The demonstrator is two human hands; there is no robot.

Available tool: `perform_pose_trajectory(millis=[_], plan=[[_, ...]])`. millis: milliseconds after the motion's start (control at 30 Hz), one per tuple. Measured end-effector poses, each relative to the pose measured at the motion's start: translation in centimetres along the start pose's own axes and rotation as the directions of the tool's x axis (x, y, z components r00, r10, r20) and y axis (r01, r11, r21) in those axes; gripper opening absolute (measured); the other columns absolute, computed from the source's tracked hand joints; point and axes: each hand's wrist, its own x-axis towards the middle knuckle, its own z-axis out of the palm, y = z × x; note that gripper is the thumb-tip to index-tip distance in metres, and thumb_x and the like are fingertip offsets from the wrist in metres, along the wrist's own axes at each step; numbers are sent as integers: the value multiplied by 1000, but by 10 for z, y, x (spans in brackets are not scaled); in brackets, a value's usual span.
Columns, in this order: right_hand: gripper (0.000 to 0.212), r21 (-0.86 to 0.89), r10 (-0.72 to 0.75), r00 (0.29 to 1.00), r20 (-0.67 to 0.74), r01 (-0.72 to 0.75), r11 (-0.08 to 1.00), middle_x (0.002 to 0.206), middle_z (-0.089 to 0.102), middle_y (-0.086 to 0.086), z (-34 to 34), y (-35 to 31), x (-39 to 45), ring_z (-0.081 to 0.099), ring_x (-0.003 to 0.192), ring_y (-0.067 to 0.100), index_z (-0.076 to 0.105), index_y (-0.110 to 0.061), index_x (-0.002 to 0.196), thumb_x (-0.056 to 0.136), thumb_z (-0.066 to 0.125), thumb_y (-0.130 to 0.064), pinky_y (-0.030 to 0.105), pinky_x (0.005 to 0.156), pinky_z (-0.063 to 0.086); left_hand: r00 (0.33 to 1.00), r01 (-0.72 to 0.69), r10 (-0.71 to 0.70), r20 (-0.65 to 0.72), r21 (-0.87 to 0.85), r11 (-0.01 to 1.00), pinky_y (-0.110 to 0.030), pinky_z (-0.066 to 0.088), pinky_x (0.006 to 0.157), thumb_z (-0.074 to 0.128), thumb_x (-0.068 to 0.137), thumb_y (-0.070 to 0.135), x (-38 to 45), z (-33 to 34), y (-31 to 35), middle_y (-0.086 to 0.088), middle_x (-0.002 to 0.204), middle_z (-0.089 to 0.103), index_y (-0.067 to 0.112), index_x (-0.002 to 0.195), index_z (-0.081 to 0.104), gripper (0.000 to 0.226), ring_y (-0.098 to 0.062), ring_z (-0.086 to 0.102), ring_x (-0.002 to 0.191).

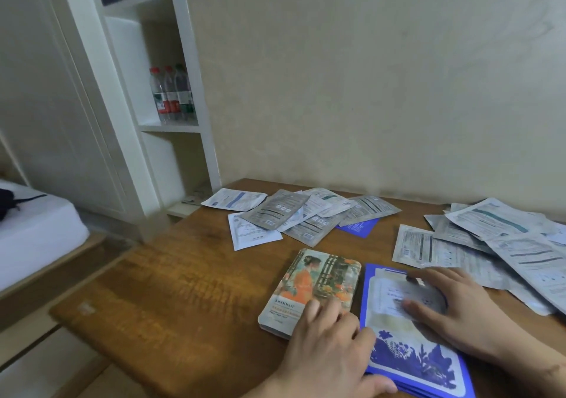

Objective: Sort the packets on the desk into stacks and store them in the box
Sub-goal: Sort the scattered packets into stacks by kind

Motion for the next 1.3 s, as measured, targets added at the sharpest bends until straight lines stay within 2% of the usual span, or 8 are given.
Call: perform_pose_trajectory(millis=[167,300,567,833,967,1033,1133,1300], plan=[[60,1,-49,992,-119,49,999,115,62,-13,-3,-8,41,55,114,15,68,-28,113,81,47,-74,31,95,43,997,38,-46,-55,-128,991,-33,35,95,34,89,71,36,-28,-42,6,108,62,22,109,65,61,-16,46,104],[24,-59,-130,985,115,138,989,101,67,-4,13,-26,107,59,105,21,66,-20,91,91,57,-42,29,81,41,974,213,-194,113,-189,959,-38,39,103,49,96,49,97,-24,-94,5,125,60,22,123,61,40,-17,45,121],[34,-181,32,984,175,0,984,96,69,4,41,-31,178,64,89,22,70,-21,97,88,59,-52,28,68,47,928,342,-295,227,-209,916,-41,40,104,51,96,45,151,22,-137,0,135,52,19,132,51,45,-21,46,126],[31,-357,-145,958,249,230,905,106,69,7,21,-45,161,64,97,29,72,-23,106,93,53,-44,29,70,43,927,308,-274,255,-102,946,-42,41,101,51,93,55,168,32,-152,6,137,50,32,133,50,46,-22,48,126],[30,-454,-377,830,411,545,705,95,67,15,5,-47,162,64,88,34,70,-9,97,97,50,-31,32,62,35,965,151,-153,215,23,988,-40,38,98,51,95,48,179,28,-153,9,129,55,37,127,58,34,-22,52,120],[20,-512,-591,686,424,720,469,69,66,12,2,-46,163,65,61,31,69,-9,73,84,69,-26,28,51,30,978,94,-102,180,52,994,-38,34,99,52,95,44,180,30,-153,10,125,57,35,123,63,31,-21,52,118],[34,-600,-679,592,433,752,273,39,50,0,2,-41,168,48,30,20,58,-18,45,53,90,-26,20,41,18,978,94,-86,190,-30,995,-38,37,98,54,95,42,180,34,-157,14,128,59,35,117,67,26,-19,54,117],[38,-607,-712,519,473,778,163,35,47,-1,6,-47,166,47,30,20,52,-17,38,36,90,-14,15,39,24,972,135,-98,214,-169,976,-35,44,92,59,93,38,179,36,-161,15,121,63,34,109,70,19,-18,57,111]])
